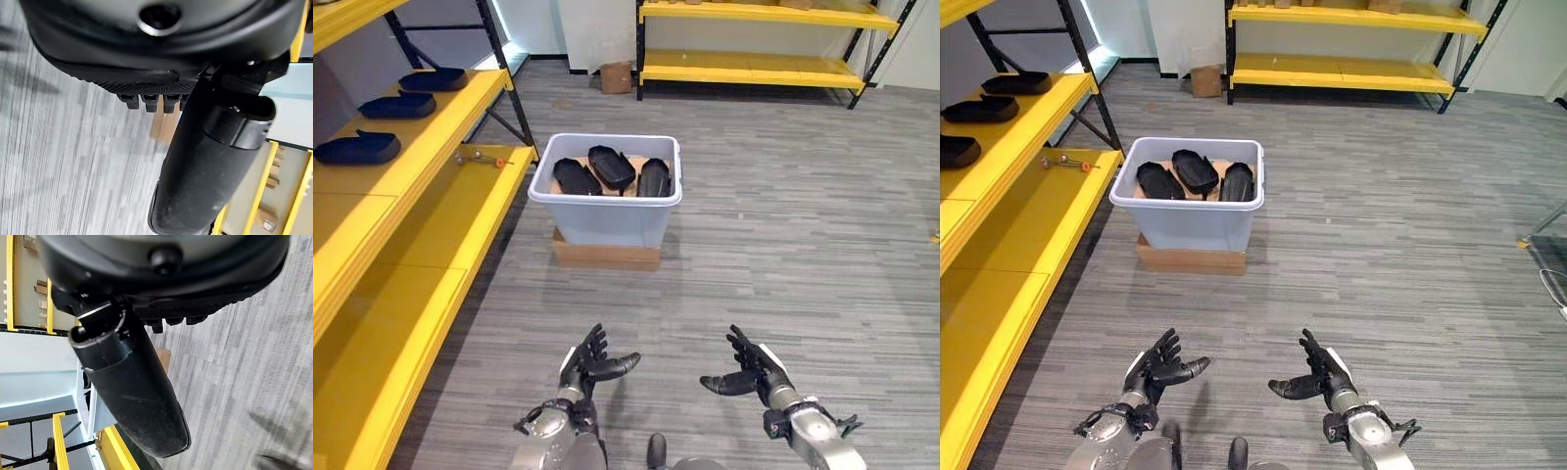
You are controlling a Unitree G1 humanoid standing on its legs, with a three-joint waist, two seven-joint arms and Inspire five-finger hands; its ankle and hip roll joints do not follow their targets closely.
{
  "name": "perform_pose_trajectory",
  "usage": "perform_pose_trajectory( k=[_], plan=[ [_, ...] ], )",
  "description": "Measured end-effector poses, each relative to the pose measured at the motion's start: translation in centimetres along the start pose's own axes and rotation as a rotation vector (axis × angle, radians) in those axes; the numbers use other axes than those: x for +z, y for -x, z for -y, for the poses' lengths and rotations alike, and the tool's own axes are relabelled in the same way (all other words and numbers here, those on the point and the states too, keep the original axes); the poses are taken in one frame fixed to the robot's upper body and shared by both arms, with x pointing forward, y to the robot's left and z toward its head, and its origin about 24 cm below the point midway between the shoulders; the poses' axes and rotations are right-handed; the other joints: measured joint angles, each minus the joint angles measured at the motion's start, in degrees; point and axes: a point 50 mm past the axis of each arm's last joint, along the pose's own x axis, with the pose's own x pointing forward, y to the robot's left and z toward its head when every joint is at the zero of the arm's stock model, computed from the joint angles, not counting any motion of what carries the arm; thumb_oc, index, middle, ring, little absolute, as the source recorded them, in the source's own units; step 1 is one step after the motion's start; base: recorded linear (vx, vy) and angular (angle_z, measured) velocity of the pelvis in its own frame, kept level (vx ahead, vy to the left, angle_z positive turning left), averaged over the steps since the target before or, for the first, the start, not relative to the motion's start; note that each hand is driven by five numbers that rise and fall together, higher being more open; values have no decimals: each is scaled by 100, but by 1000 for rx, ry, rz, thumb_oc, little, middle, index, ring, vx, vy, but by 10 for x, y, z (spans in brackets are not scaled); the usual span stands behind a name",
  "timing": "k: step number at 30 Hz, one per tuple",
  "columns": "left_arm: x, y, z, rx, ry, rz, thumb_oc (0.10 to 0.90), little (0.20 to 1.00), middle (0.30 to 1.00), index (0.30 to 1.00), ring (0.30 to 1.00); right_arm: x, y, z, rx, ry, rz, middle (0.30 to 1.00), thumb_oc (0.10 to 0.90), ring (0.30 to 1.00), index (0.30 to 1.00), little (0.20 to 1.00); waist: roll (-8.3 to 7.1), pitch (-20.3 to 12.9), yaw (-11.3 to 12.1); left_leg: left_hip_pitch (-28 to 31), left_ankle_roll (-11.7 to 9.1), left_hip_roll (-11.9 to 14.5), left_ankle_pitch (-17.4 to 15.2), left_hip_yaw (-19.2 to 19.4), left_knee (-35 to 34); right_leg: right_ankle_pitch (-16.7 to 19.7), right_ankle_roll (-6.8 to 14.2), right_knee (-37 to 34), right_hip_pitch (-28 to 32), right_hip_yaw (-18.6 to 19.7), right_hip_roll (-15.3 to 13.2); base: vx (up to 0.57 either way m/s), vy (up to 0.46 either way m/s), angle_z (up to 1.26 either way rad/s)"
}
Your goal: Move parts from the plastic box to the shelf.
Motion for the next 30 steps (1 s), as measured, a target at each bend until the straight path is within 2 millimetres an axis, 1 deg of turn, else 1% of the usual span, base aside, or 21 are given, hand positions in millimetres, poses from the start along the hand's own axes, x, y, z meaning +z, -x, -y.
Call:
perform_pose_trajectory(
  k=[1,3,4,6,7,9,10,12,14,16,17,18,20,21,23,24,26,27,28,29,30],
  plan=[
    [0,1,-1,2,-2,-1,900,1000,1000,1000,1000,-3,1,-1,1,-2,-10,1000,900,1000,1000,1000,17,0,-1,11,32,16,103,8,93,-37,-85,30,71,-5,2,253,179,-15],
    [0,2,-3,5,-6,-1,900,1000,1000,1000,1000,-7,3,0,-1,-4,-21,1000,900,1000,1000,1000,53,-21,-14,86,80,-92,145,98,660,-242,-34,150,158,81,-52,238,169,-17],
    [1,2,-4,4,-10,4,900,1000,1000,1000,1000,-8,4,0,-4,-5,-26,1000,900,1000,1000,1000,89,-43,-24,228,119,-181,172,82,703,-288,38,190,205,151,-65,294,217,-24],
    [5,1,-4,-2,-19,15,900,1000,1000,1000,1000,-8,4,0,-4,-6,-27,1000,900,1000,1000,1000,107,-52,-26,577,199,-379,176,82,508,-315,107,238,207,295,-146,271,203,-30],
    [6,1,-4,-4,-26,19,900,1000,1000,1000,1000,-8,4,1,-6,-7,-28,1000,900,1000,1000,1000,137,-69,-44,898,372,-547,264,135,213,-392,225,273,230,353,-209,160,129,-25],
    [11,-1,-5,-4,-39,32,900,1000,1000,1000,1000,-8,4,0,-8,-19,-26,1000,900,1000,1000,1000,116,-74,-60,1157,530,-697,247,293,-62,-523,401,465,196,384,-364,180,153,-11],
    [19,-5,-4,-12,-48,55,900,1000,1000,1000,1000,-5,3,-2,3,-20,-11,1000,900,1000,1000,1000,104,-78,-34,1218,730,-902,78,356,-27,-665,629,818,97,423,-573,242,228,-9],
    [26,-9,-3,-16,-56,73,900,1000,1000,1000,1000,4,-1,-4,15,-14,17,1000,900,1000,1000,1000,132,-74,-2,1272,870,-1032,-97,409,38,-983,858,2036,-450,426,-766,142,151,-9],
    [29,-9,-5,-17,-71,79,900,1000,1000,1000,1000,8,-1,-9,30,-22,41,1000,900,1000,1000,1000,101,-74,-18,1443,987,-1165,-190,395,40,-999,988,3712,-1156,467,-1006,133,117,13],
    [29,-8,-8,-12,-85,75,900,1000,1000,1000,1000,9,1,-13,45,-28,52,1000,900,1000,1000,1000,38,-104,-11,1543,1169,-1347,-456,372,163,-994,1070,4266,-1508,567,-1265,266,183,7],
    [26,-5,-14,-3,-109,60,900,1000,1000,1000,1000,13,-1,-16,54,-31,68,1000,900,1000,1000,1000,11,-58,-24,1673,1407,-1485,-684,381,248,-801,1054,4864,-1886,527,-1556,313,75,-7],
    [19,-1,-15,-3,-107,38,900,1000,1000,1000,1000,7,2,-17,58,-36,49,1000,900,1000,1000,1000,204,-56,-91,1799,1300,-1456,-642,383,219,-951,1083,4302,-2021,411,-1539,348,-5,6],
    [20,-2,-16,7,-111,40,900,1000,1000,1000,1000,1,4,-19,69,-36,24,1000,900,1000,1000,1000,194,-29,-181,1854,1266,-1503,-789,266,233,-936,1070,3510,-2252,410,-1354,298,-65,15],
    [17,-2,-18,14,-113,30,900,1000,1000,1000,1000,-2,5,-21,73,-37,16,1000,900,1000,1000,1000,192,-27,-199,1897,1128,-1500,-880,251,232,-827,1013,2891,-2341,379,-1272,277,-85,2],
    [14,-1,-19,21,-113,16,900,1000,1000,1000,1000,-4,6,-22,75,-41,7,1000,900,1000,1000,1000,120,-7,-271,2021,1084,-1541,-933,252,232,-298,1042,1731,-2375,177,-1239,388,-130,17],
    [12,-1,-20,27,-104,12,900,1000,1000,1000,1000,-5,6,-22,76,-41,5,1000,900,1000,1000,1000,79,7,-332,2127,1018,-1579,-1116,173,236,-3,1074,1293,-2416,148,-1277,275,-101,26],
    [9,0,-18,27,-97,0,900,1000,1000,1000,1000,-5,6,-22,75,-40,2,1000,900,1000,1000,1000,15,-20,-352,2290,948,-1605,-1309,58,295,307,1163,490,-2297,128,-1319,233,-113,32],
    [6,1,-17,22,-92,-6,900,1000,1000,1000,1000,-6,7,-22,74,-42,-3,1000,900,1000,1000,1000,-14,-27,-402,2607,927,-1566,-1355,13,211,492,1064,568,-2127,121,-1332,382,-202,49],
    [3,2,-17,24,-87,-15,900,1000,1000,1000,1000,-8,8,-22,74,-44,-11,1000,900,1000,1000,1000,-6,-67,-407,2815,833,-1493,-1456,-93,158,503,1048,841,-1977,91,-1259,301,-157,45],
    [-1,4,-16,27,-80,-25,900,1000,1000,1000,1000,-10,9,-22,77,-42,-21,1000,900,1000,1000,1000,28,-155,-411,2976,712,-1396,-1571,-134,143,682,900,903,-1868,117,-1150,237,-165,36],
    [-5,5,-13,22,-67,-33,900,1000,1000,1000,1000,-9,9,-19,71,-41,-18,1000,900,1000,1000,1000,142,-284,-398,3021,564,-1191,-1679,-140,295,982,662,914,-1773,93,-978,203,-161,18]
  ],
)
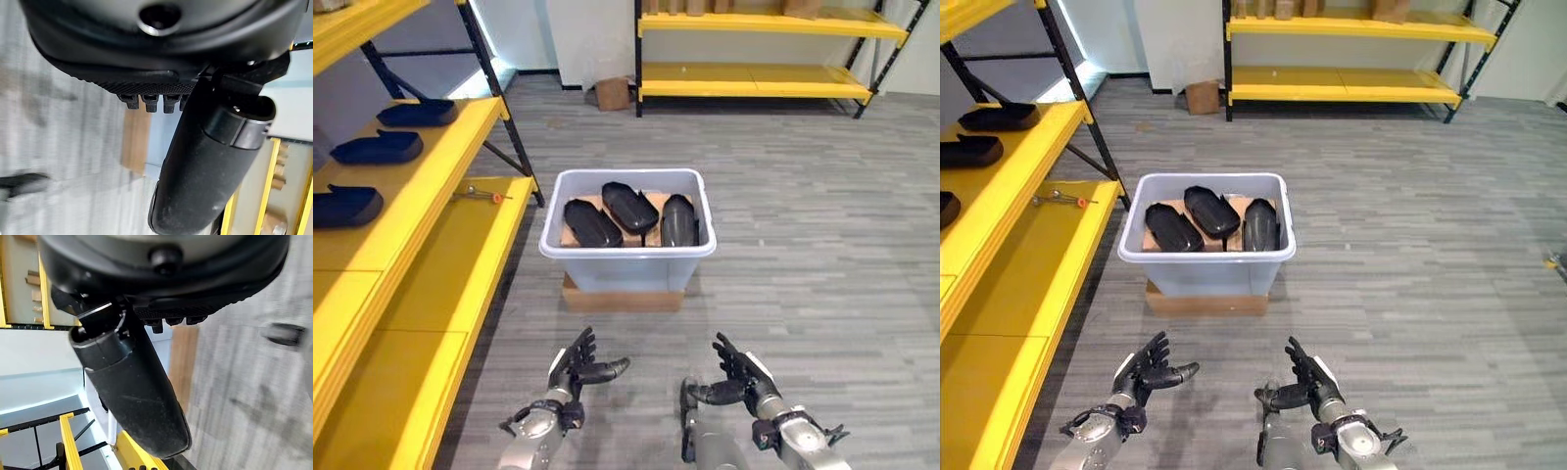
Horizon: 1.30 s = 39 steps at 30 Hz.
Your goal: Move parts from the plastic box to the shelf.
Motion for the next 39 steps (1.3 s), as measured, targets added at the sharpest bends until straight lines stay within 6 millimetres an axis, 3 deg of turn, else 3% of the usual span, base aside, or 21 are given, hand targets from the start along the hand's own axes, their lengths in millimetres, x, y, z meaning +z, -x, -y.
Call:
perform_pose_trajectory(
  k=[3,5,6,7,8,10,11,12,13,16,18,20,22,24,26,29,31,33,35,37,39],
  plan=[
    [2,-2,10,-21,21,11,900,1000,1000,1000,1000,17,-7,11,-7,48,45,1000,900,1000,1000,1000,107,-63,51,-303,-331,343,188,67,823,-92,-467,-256,327,-148,304,201,-165,-5],
    [8,-7,17,-39,31,33,900,1000,1000,1000,1000,27,-9,20,-27,83,68,1000,900,1000,1000,1000,111,-66,51,-474,-486,540,293,40,1383,-340,-621,-257,506,-197,487,154,-205,-3],
    [11,-9,18,-45,31,42,900,1000,1000,1000,1000,29,-10,22,-33,86,74,1000,900,1000,1000,1000,47,-62,46,-730,-593,575,355,-35,1947,-451,-707,-240,548,-203,559,110,-179,10],
    [20,-13,20,-53,25,69,900,1000,1000,1000,1000,30,-10,22,-35,78,78,1000,900,1000,1000,1000,-148,-53,103,-1413,-873,547,660,-251,3126,-528,-787,-269,558,-198,523,91,-114,3],
    [25,-15,22,-60,24,87,900,1000,1000,1000,1000,30,-10,22,-34,80,79,1000,900,1000,1000,1000,-287,-32,185,-2055,-907,504,964,-484,4196,-518,-828,-315,585,-218,502,105,-63,-8],
    [23,-14,21,-59,27,81,900,1000,1000,1000,1000,27,-10,19,-31,70,72,1000,900,1000,1000,1000,-460,66,215,-2639,-835,482,895,-618,4713,-540,-809,-474,873,-217,532,126,-12,-5],
    [21,-13,21,-62,24,76,900,1000,1000,1000,1000,24,-9,18,-30,63,64,1000,900,1000,1000,1000,-548,88,213,-2789,-750,520,763,-491,4421,-551,-791,-595,1005,-245,513,232,82,21],
    [22,-13,22,-69,30,77,900,1000,1000,1000,1000,21,-6,19,-37,56,55,1000,900,1000,1000,1000,-627,146,208,-2923,-692,562,739,-314,3551,-601,-731,-750,1113,-333,519,260,136,16],
    [19,-12,21,-65,35,70,900,1000,1000,1000,1000,20,-6,20,-41,54,55,1000,900,1000,1000,1000,-586,165,211,-3012,-671,680,746,-266,2933,-605,-716,-804,1216,-294,583,260,132,18],
    [16,-11,13,-50,4,50,900,1000,1000,1000,1000,15,-9,16,-57,20,42,1000,900,1000,1000,1000,-558,220,247,-2898,-605,1086,1206,-77,638,-676,-624,-994,1402,-307,752,255,173,-5],
    [10,-9,9,-35,3,28,900,1000,1000,1000,1000,8,-9,15,-68,7,19,1000,900,1000,1000,1000,-395,255,264,-2869,-689,1329,1648,-100,41,-758,-567,-1008,1546,-279,891,200,167,-16],
    [5,-6,8,-33,4,9,900,1000,1000,1000,1000,3,-7,17,-75,8,-4,1000,900,1000,1000,1000,-252,268,223,-2822,-657,1303,1858,-35,86,-812,-562,-1030,1658,-207,925,300,277,-28],
    [3,-5,7,-27,5,2,900,1000,1000,1000,1000,1,-6,18,-78,9,-10,1000,900,1000,1000,1000,-146,241,216,-2480,-533,1058,1797,237,160,-940,-534,-940,1803,-62,827,268,253,-37],
    [11,-8,10,-40,3,27,900,1000,1000,1000,1000,3,-6,19,-81,10,-3,1000,900,1000,1000,1000,-46,185,213,-2022,-321,656,1839,242,-42,-1034,-432,-816,1821,54,720,331,296,-24],
    [20,-13,14,-57,-3,56,900,1000,1000,1000,1000,4,-6,19,-78,10,1,1000,900,1000,1000,1000,-24,180,215,-1729,73,445,1560,438,-198,-1285,-238,-490,1809,55,552,213,234,2],
    [30,-16,17,-69,-5,93,900,1000,1000,1000,1000,9,-8,17,-66,12,20,1000,900,1000,1000,1000,9,169,240,-1596,250,180,1430,487,-148,-1776,-36,976,1203,107,198,116,146,7],
    [37,-18,18,-72,-10,111,900,1000,1000,1000,1000,13,-7,14,-52,10,41,1000,900,1000,1000,1000,25,168,231,-1586,459,-27,1291,450,-35,-2028,85,2382,563,186,-238,139,153,22],
    [38,-18,12,-64,-32,112,900,1000,1000,1000,1000,13,-9,7,-34,-2,45,1000,900,1000,1000,1000,-61,165,258,-1559,699,-313,1075,395,158,-1521,278,3150,264,492,-750,175,176,23],
    [35,-15,6,-49,-51,100,900,1000,1000,1000,1000,12,-10,4,-19,-8,43,1000,900,1000,1000,1000,51,237,303,-1362,859,-393,967,381,166,-1353,344,3704,25,466,-892,171,126,9],
    [26,-10,0,-29,-45,75,900,1000,1000,1000,1000,9,-8,4,-19,-11,34,1000,900,1000,1000,1000,215,275,304,-1099,922,-419,856,380,55,-1531,378,3656,-113,67,-947,298,4,-8],
    [22,-6,-6,-7,-36,63,900,1000,1000,1000,1000,9,-8,3,-11,-13,33,1000,900,1000,1000,1000,259,284,256,-992,803,-395,852,427,-99,-1638,394,2655,-194,-64,-722,259,-92,-16]
  ],
)
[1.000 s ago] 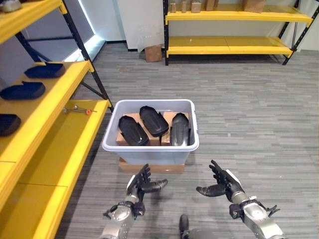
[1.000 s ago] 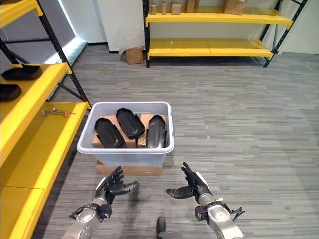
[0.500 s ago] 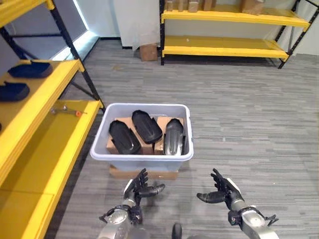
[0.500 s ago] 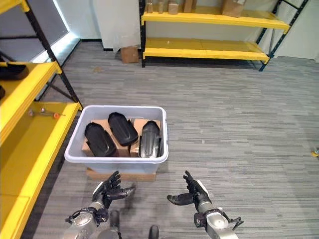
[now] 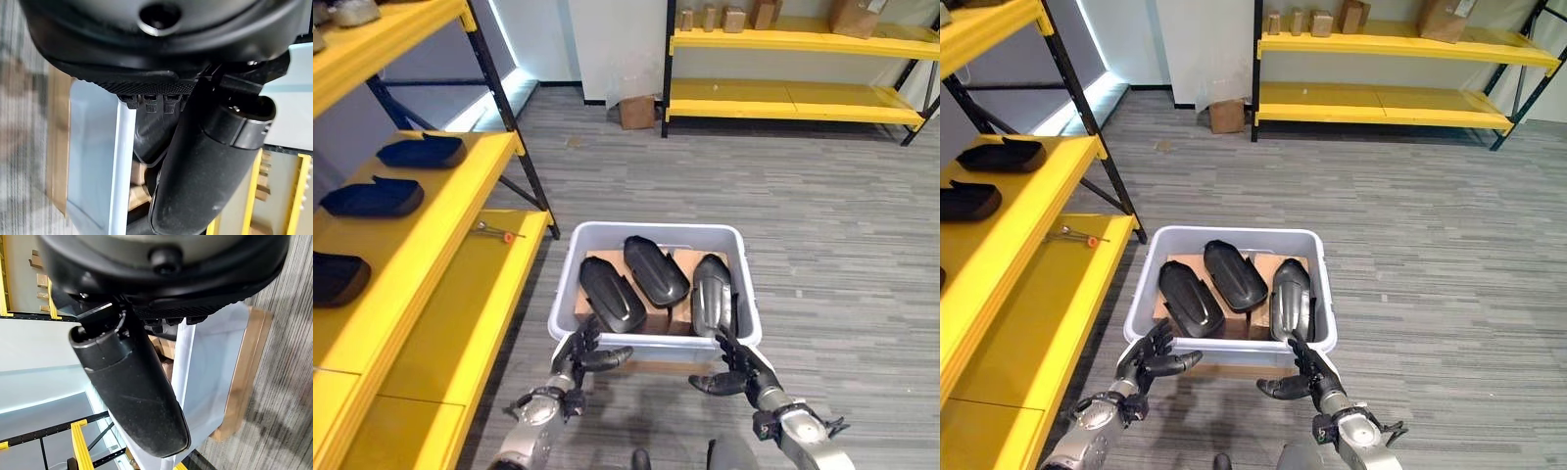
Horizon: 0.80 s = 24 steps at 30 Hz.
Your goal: Move parts from the plastic box to the shelf.
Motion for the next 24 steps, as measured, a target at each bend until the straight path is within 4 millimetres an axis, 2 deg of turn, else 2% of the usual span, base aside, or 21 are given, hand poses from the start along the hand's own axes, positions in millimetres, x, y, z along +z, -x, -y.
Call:
perform_pose_trajectory(
  k=[2,5,7,9,10,11,13,14,15,16,18,19,20,21,22,23,24],
  plan=[
    [1,1,-6,18,-2,2,900,1000,1000,1000,1000,2,-1,0,-1,1,5,1000,900,1000,1000,1000,-123,-18,-8,-4,-101,-62,-56,91,-61,141,37,-1207,-204,-176,173,220,-118,-20],
    [-1,1,-6,19,2,-3,900,1000,1000,1000,1000,1,-1,0,-4,1,1,1000,900,1000,1000,1000,-240,-30,-61,134,-264,-129,-178,68,-83,849,90,-2595,-212,-427,217,217,-134,3],
    [-2,0,-2,15,15,-3,900,1000,1000,1000,1000,-1,0,0,-5,0,-6,1000,900,1000,1000,1000,-251,-33,-83,307,-325,-102,-229,-55,-93,1174,5,-2833,-14,-371,289,207,-134,27],
    [-5,2,1,11,28,-11,900,1000,1000,1000,1000,-7,3,-1,0,-6,-28,1000,900,1000,1000,1000,-310,-109,-57,577,-486,-17,-330,-106,-96,1250,-107,-2806,369,-350,432,164,-117,36],
    [-8,5,-1,15,28,-17,900,1000,1000,1000,1000,-10,4,-5,9,-12,-35,1000,900,1000,1000,1000,-448,-273,-24,607,-569,-41,-387,-111,-59,1525,-407,-2936,535,-202,499,198,-167,16],
    [-11,6,1,18,41,-23,900,1000,1000,1000,1000,-7,2,-3,6,-7,-26,1000,900,1000,1000,1000,-335,-347,-25,610,-639,124,-423,-119,-52,1479,-441,-2999,562,-257,644,150,-140,9],
    [-11,6,2,14,41,-21,900,1000,1000,1000,1000,0,-1,-1,4,0,-5,1000,900,1000,1000,1000,-317,-372,-7,588,-675,264,-445,-110,115,1517,-560,-3200,768,-283,807,124,-168,-4],
    [-12,6,4,9,44,-26,900,1000,1000,1000,1000,5,-3,3,-3,14,10,1000,900,1000,1000,1000,-363,-383,-16,404,-739,354,-483,-112,703,1472,-671,-3376,977,-279,886,112,-210,-4],
    [-12,5,7,3,49,-24,900,1000,1000,1000,1000,7,-4,5,-8,21,15,1000,900,1000,1000,1000,-386,-381,-18,182,-850,401,-549,-126,1225,1433,-693,-3432,1074,-295,891,87,-190,3],
    [-11,3,11,-5,58,-19,900,1000,1000,1000,1000,8,-4,8,-17,30,17,1000,900,1000,1000,1000,-432,-383,-10,-240,-936,449,-571,-146,2161,1370,-752,-3491,1161,-313,891,67,-103,4],
    [-10,2,16,-19,65,-13,900,1000,1000,1000,1000,9,-2,13,-26,45,15,1000,900,1000,1000,1000,-491,-360,70,-1015,-1319,526,-344,-414,3721,1267,-918,-3519,1286,-318,937,55,-32,-11],
    [-9,1,17,-24,62,-13,900,1000,1000,1000,1000,9,-2,14,-31,49,12,1000,900,1000,1000,1000,-544,-335,97,-1243,-1380,525,-328,-606,4122,1275,-971,-3531,1313,-325,964,85,23,-15],
    [-8,0,17,-29,56,-11,900,1000,1000,1000,1000,9,-1,16,-38,53,12,1000,900,1000,1000,1000,-574,-329,99,-1456,-1396,583,-364,-722,4219,1273,-984,-3549,1358,-352,970,154,67,6],
    [-5,-1,17,-31,50,-3,900,1000,1000,1000,1000,8,-1,16,-44,53,11,1000,900,1000,1000,1000,-626,-331,39,-1544,-1419,761,-350,-657,3805,1205,-989,-3600,1405,-414,976,180,118,27],
    [-3,-2,16,-30,49,5,900,1000,1000,1000,1000,8,-1,17,-48,54,10,1000,900,1000,1000,1000,-703,-315,-18,-1505,-1405,1043,-338,-556,2999,1172,-937,-3728,1482,-447,1019,209,171,30],
    [-3,-2,16,-29,48,5,900,1000,1000,1000,1000,9,-1,17,-51,54,13,1000,900,1000,1000,1000,-719,-309,-20,-1441,-1428,1214,-272,-505,2405,1171,-935,-3771,1503,-443,1072,200,192,8],
    [-5,-1,15,-25,47,-3,900,1000,1000,1000,1000,10,-2,17,-55,51,16,1000,900,1000,1000,1000,-722,-313,14,-1298,-1447,1424,-96,-515,1472,1177,-913,-3813,1542,-360,1161,183,221,-18]
  ],
)
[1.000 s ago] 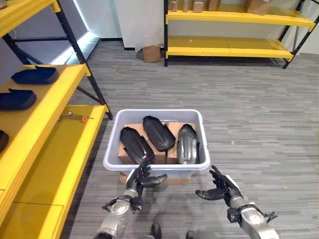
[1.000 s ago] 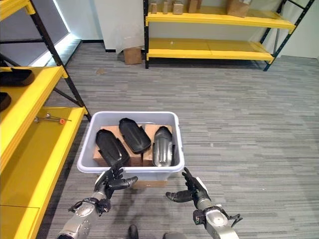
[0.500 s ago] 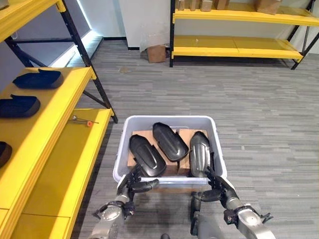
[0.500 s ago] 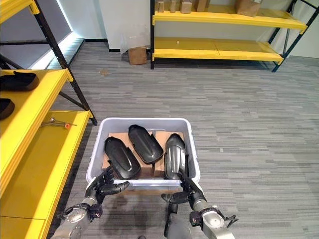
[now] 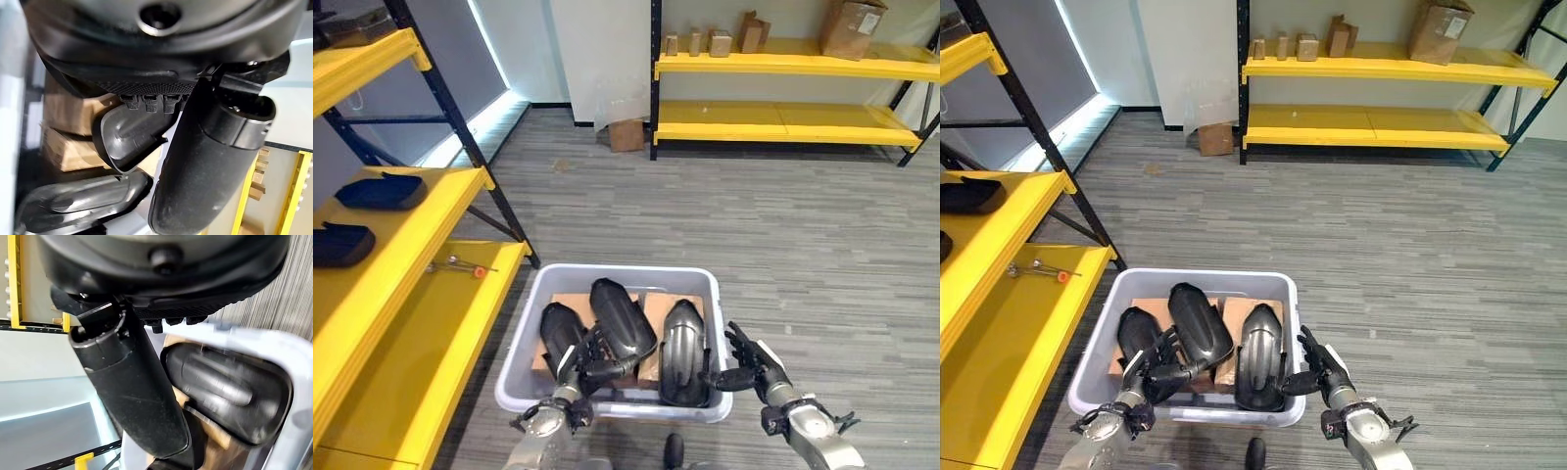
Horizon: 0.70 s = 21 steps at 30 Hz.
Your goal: Move parts from the plastic box to the shelf.
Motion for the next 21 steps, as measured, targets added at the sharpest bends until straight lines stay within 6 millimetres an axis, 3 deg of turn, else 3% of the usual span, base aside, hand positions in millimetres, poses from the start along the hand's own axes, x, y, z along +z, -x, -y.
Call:
perform_pose_trajectory(
  k=[2,4,6,9,11,16,21],
  plan=[
    [-6,1,-3,12,-3,-25,900,1000,1000,1000,1000,2,-2,-1,-7,-11,9,1000,900,1000,1000,1000,28,6,-8,344,-139,397,409,-28,-1556,-35,58,-13,97,65,176,115,176,-31],
    [-9,2,-4,18,-5,-40,900,1000,1000,1000,1000,1,-1,0,-20,-16,9,1000,900,1000,1000,1000,67,20,-39,275,-165,608,762,13,-1559,-98,-19,65,144,46,223,145,243,-30],
    [-9,1,-1,4,-12,-42,900,1000,1000,1000,1000,-4,3,5,-48,-34,-3,1000,900,1000,1000,1000,161,16,-90,437,-127,394,823,166,-1504,-189,-26,71,181,126,151,117,219,-20],
    [-3,0,2,-10,-11,-18,900,1000,1000,1000,1000,-9,7,9,-63,-37,-20,1000,900,1000,1000,1000,435,-24,-180,839,88,-80,928,250,-1752,-122,193,85,144,191,103,88,202,-9],
    [0,-1,1,-9,-17,-7,900,1000,1000,1000,1000,-12,9,5,-48,-48,-28,1000,900,1000,1000,1000,450,-2,-73,897,299,-304,771,593,-1775,-112,394,231,11,344,-113,55,150,-30],
    [1,4,-12,13,-43,-9,900,1000,1000,1000,1000,-14,10,0,-36,-61,-29,1000,900,1000,1000,1000,441,-9,-3,910,662,-755,626,711,-1795,-131,724,280,-24,417,-620,57,79,-5],
    [-8,13,-24,56,-35,-33,900,1000,1000,1000,1000,-12,9,1,-37,-23,-23,1000,900,1000,1000,1000,421,-10,21,901,723,-847,592,726,-1774,18,813,-3,108,377,-691,16,9,-1]
  ],
)
